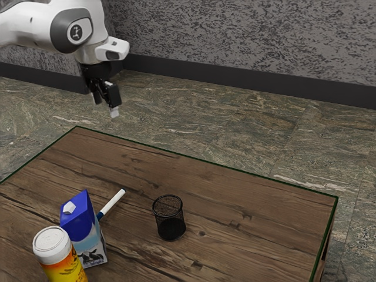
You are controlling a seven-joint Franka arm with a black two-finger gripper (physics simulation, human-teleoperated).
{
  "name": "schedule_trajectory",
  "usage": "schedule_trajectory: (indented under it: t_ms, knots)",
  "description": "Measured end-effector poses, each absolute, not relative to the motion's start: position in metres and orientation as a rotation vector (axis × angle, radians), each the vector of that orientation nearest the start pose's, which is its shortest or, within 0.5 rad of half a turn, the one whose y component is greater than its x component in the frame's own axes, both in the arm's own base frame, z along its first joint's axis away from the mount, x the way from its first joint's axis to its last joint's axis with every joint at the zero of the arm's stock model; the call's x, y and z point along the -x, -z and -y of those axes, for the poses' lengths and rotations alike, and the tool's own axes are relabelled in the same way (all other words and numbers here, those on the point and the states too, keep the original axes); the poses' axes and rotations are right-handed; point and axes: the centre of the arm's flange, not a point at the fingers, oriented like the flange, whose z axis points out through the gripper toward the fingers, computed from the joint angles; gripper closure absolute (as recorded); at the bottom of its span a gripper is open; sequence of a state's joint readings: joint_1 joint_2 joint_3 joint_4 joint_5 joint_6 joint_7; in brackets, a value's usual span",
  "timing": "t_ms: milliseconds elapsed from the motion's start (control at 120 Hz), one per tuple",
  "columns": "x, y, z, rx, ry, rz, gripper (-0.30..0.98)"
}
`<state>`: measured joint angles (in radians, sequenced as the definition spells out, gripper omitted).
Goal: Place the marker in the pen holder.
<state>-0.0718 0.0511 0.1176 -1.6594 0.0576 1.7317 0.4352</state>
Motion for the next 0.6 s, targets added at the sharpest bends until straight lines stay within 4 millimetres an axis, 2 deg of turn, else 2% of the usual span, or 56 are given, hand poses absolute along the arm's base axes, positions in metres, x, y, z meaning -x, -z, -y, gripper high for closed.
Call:
schedule_trajectory:
  t_ms: [125, 192, 283, 392, 442, 508, 558, 600]
  knots:
    - [-0.582, -0.566, -0.022, 2.984, 0.012, -0.732, 0.00]
    - [-0.586, -0.553, -0.020, 2.983, -0.018, -0.769, 0.00]
    - [-0.571, -0.507, -0.033, 3.036, -0.094, -0.735, 0.00]
    - [-0.561, -0.476, -0.070, 3.048, -0.129, -0.633, 0.00]
    - [-0.546, -0.447, -0.084, 3.045, -0.148, -0.599, 0.00]
    - [-0.542, -0.413, -0.102, 3.043, -0.125, -0.546, 0.00]
    - [-0.541, -0.399, -0.107, 3.042, -0.086, -0.519, 0.00]
    - [-0.542, -0.391, -0.104, 3.049, -0.050, -0.505, 0.00]
